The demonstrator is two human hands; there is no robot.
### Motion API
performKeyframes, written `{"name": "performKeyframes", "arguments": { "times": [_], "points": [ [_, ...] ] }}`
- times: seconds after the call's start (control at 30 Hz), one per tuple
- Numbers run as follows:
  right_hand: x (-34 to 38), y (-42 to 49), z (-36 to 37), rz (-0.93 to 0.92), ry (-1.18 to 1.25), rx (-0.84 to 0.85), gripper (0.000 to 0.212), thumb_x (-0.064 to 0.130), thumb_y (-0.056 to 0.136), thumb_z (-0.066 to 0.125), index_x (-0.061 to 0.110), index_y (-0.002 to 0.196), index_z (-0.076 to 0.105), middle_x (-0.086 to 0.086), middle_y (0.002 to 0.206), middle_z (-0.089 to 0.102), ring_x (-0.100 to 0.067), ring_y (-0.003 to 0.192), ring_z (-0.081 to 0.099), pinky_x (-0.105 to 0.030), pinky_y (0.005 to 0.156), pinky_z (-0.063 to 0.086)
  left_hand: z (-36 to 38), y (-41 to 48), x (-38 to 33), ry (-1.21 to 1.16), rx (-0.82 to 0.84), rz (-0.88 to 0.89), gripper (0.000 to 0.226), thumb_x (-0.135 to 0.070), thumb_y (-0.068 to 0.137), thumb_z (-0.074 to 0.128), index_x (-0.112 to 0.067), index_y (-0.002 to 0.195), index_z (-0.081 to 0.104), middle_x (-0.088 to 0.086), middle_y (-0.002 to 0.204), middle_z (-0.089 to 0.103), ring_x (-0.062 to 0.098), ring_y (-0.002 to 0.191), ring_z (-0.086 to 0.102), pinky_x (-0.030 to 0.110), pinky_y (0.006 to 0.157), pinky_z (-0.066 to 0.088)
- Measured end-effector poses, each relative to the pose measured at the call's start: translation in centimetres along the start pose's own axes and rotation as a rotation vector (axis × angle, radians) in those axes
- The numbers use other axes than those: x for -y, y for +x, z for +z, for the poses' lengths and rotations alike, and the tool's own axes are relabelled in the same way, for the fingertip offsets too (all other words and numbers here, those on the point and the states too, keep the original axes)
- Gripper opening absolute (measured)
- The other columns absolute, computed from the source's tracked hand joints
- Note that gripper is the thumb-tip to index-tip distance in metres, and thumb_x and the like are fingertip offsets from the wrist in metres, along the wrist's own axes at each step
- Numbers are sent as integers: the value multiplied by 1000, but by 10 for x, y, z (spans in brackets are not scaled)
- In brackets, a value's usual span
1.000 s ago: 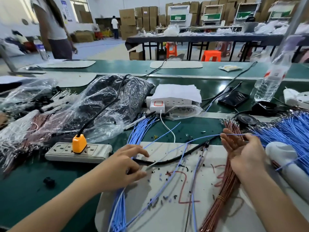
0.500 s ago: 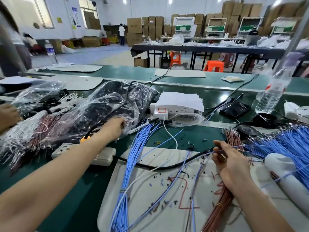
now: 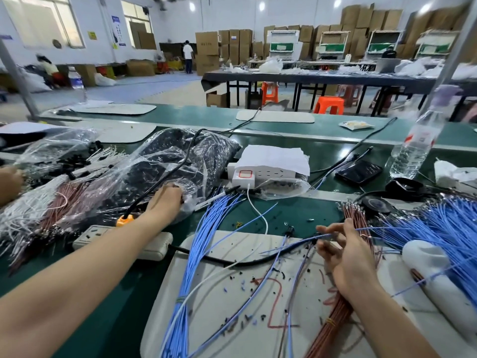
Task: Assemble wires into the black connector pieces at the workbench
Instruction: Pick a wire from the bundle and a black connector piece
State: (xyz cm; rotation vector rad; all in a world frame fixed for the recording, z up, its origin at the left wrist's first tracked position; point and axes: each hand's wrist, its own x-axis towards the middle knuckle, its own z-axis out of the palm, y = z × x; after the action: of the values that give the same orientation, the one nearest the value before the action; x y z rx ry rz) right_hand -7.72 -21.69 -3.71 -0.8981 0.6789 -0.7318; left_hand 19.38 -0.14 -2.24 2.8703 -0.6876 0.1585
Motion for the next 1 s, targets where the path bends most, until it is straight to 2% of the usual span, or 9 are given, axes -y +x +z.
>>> {"name": "performKeyframes", "arguments": {
  "times": [0.13,0.23,0.33,0.43,0.57,0.67,0.73,0.87,1.0],
  "points": [
    [1,-2,1,14,43,34,42,38,103,34,11,75,51,-12,64,70,-21,47,65,-22,46,53,-25,-21,-11,220,52,104,6,-5,90,55,-4,94,59,14,96,60,29,88,61,36,75,49],
    [0,-1,1,-40,45,43,25,25,92,57,11,71,51,-6,55,64,-13,45,61,-20,46,52,-51,-37,-22,212,-77,118,11,-5,91,50,-9,97,58,7,83,47,24,71,55,35,63,50],
    [-3,1,0,-75,-20,33,23,19,85,64,14,68,49,-1,54,57,-8,41,52,-16,44,48,-64,-55,-48,-150,-194,278,20,-9,90,56,-24,101,62,-1,77,48,12,63,50,26,62,44],
    [-7,1,5,-70,-9,22,29,26,99,48,14,73,46,-6,53,64,-15,39,58,-21,40,49,-41,-84,-102,-618,-44,506,38,-2,82,62,-28,109,67,-1,81,61,3,63,52,16,68,42],
    [-4,1,5,-98,-16,96,21,11,95,54,12,75,48,-9,59,65,-18,47,64,-23,45,53,8,-105,-143,-917,17,527,29,3,82,66,-16,104,71,-1,92,67,17,78,64,20,78,50],
    [-2,0,4,-134,-61,128,28,-12,86,55,13,75,49,-2,59,58,-10,48,57,-16,50,50,21,-100,-142,-1001,47,481,26,2,82,69,-18,99,69,-17,74,63,16,65,62,14,67,46],
    [-2,-2,3,-137,-61,158,30,-14,88,46,13,76,47,-3,59,62,-12,49,58,-18,50,50,21,-99,-141,-1021,18,504,27,4,81,69,-17,97,69,-20,69,61,10,62,59,11,65,43],
    [0,-8,3,-146,-63,226,25,-8,93,40,14,82,44,-16,70,71,-27,60,69,-25,55,55,23,-99,-141,-1043,6,571,28,6,81,68,-13,100,69,-7,89,63,10,70,63,18,71,50],
    [3,-11,5,-266,-97,223,24,-11,90,49,14,91,49,-7,75,72,-18,67,69,-21,68,55,26,-97,-140,-1085,-18,542,31,7,79,70,-14,103,68,-7,92,64,9,73,66,19,74,52]
  ]
}}
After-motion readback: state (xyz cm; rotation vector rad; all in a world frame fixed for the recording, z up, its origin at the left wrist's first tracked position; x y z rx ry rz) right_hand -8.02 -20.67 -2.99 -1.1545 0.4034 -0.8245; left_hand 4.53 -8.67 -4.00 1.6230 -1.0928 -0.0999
